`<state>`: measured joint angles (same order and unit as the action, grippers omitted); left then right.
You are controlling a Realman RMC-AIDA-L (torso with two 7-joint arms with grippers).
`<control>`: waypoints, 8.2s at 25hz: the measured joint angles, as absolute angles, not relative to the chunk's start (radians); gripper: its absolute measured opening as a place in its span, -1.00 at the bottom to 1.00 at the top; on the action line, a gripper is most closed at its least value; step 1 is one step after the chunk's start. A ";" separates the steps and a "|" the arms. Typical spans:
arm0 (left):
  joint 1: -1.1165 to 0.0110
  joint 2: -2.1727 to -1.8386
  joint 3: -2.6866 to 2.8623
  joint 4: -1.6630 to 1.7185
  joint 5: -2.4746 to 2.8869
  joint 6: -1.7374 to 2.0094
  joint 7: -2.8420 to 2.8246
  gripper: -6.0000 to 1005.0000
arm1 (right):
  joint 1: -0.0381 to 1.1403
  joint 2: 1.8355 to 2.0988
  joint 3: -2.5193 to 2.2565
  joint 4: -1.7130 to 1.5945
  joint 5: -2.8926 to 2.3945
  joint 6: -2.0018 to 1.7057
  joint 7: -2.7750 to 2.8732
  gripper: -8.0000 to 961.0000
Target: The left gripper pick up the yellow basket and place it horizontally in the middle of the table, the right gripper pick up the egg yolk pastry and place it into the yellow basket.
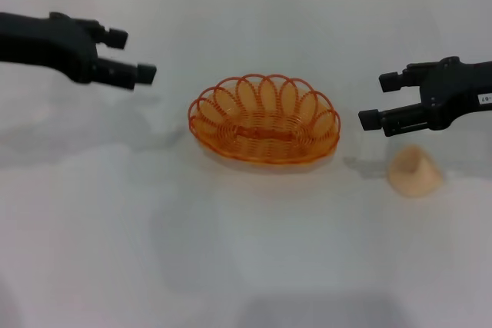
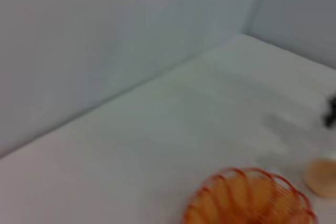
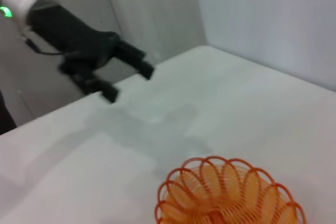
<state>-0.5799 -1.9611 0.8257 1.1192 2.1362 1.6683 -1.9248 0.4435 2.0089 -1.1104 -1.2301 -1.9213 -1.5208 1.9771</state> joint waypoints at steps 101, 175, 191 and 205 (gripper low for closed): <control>-0.505 -2.011 0.847 1.160 2.161 1.816 -1.769 0.75 | 0.563 2.021 -1.351 -1.408 -2.299 -1.442 2.366 -0.91; -0.478 -2.020 0.810 1.161 2.151 1.800 -1.712 0.75 | 0.365 2.013 -1.407 -1.415 -1.989 -1.133 2.152 0.74; -0.445 -2.019 0.799 1.160 2.138 1.814 -1.691 0.75 | 0.238 2.007 -1.263 -1.379 -1.806 -1.340 1.938 0.73; -0.442 -2.024 0.803 1.160 2.134 1.835 -1.683 0.75 | 0.232 2.005 -1.193 -1.377 -1.839 -1.419 1.887 0.72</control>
<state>-0.4416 -2.0244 0.8031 1.1597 2.1338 1.8355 -1.6828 0.2325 2.0048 -1.1930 -1.3770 -1.8389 -1.4185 1.8869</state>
